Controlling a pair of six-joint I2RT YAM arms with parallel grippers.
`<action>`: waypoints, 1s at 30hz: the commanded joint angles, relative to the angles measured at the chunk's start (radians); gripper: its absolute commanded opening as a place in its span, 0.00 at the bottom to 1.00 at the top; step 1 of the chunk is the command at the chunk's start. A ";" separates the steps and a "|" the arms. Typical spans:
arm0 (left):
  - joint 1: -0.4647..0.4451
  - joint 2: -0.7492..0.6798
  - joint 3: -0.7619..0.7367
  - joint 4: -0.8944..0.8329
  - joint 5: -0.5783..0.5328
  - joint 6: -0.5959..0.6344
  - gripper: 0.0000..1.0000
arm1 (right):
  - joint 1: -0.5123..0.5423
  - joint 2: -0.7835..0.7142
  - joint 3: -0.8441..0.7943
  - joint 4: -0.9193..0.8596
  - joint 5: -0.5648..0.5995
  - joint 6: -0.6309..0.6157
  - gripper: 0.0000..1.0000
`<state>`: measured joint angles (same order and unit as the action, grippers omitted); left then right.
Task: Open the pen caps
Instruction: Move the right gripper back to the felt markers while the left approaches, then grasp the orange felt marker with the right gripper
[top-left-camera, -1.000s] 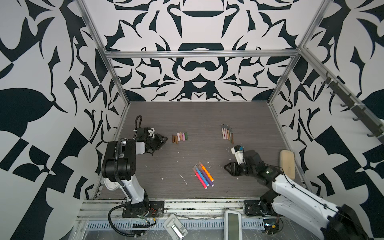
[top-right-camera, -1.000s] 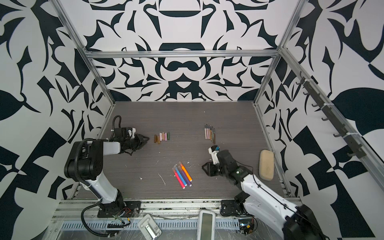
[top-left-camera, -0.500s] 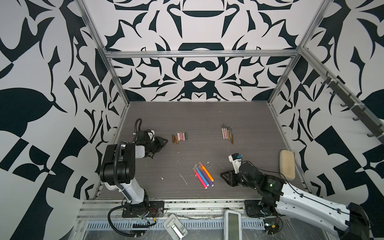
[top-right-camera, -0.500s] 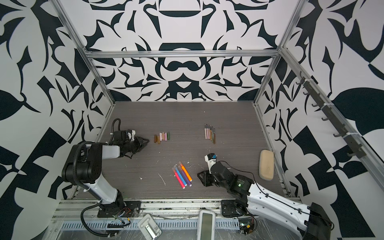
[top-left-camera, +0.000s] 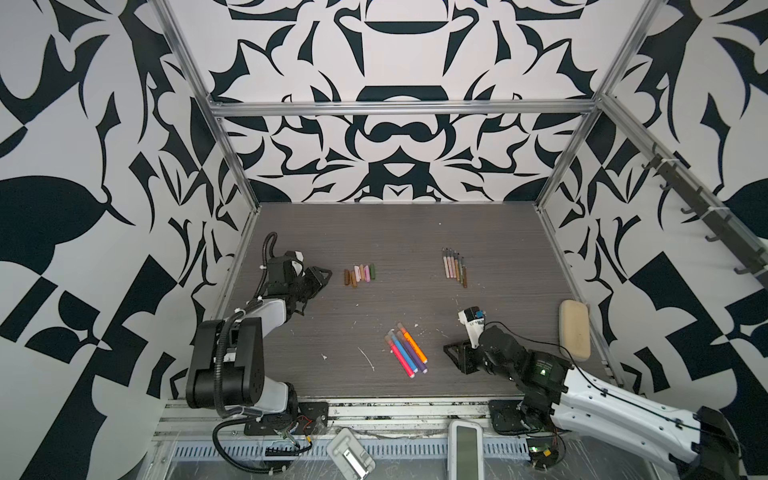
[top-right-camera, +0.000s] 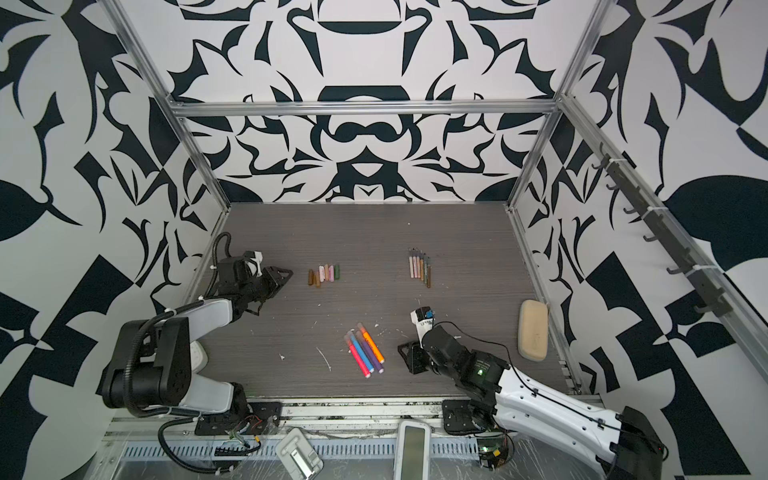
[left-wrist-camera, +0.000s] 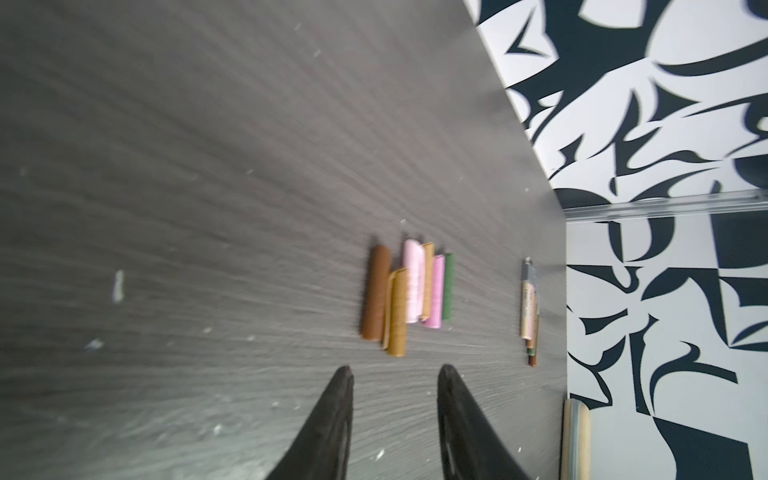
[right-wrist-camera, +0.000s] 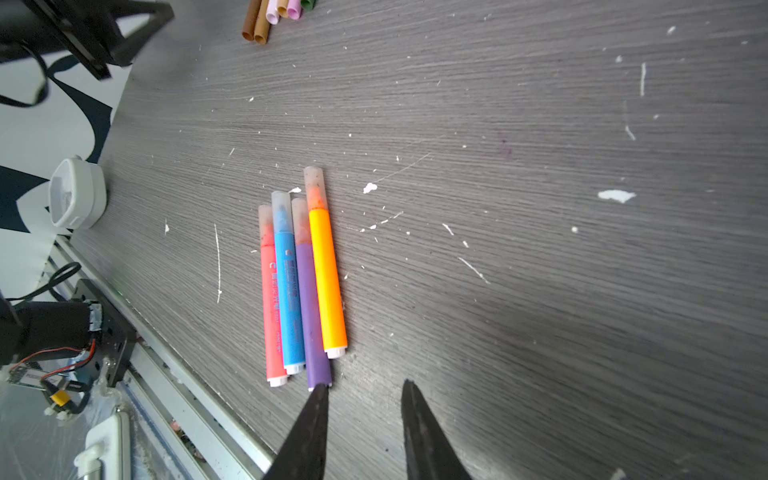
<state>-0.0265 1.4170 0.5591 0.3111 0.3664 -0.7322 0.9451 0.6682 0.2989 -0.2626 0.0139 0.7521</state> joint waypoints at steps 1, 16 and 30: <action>-0.272 -0.197 -0.174 0.026 -0.468 -0.013 0.20 | 0.015 0.058 0.019 0.052 -0.003 -0.036 0.33; -0.777 -0.368 -0.024 -0.363 -0.818 0.053 0.32 | 0.173 0.270 0.174 0.008 0.231 -0.028 0.35; -0.776 -0.402 0.005 -0.288 -0.627 0.157 0.41 | 0.189 0.665 0.385 -0.004 0.130 -0.074 0.30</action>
<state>-0.7998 1.0092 0.5419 0.0181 -0.3126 -0.6014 1.1297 1.2953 0.6323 -0.2546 0.1612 0.6956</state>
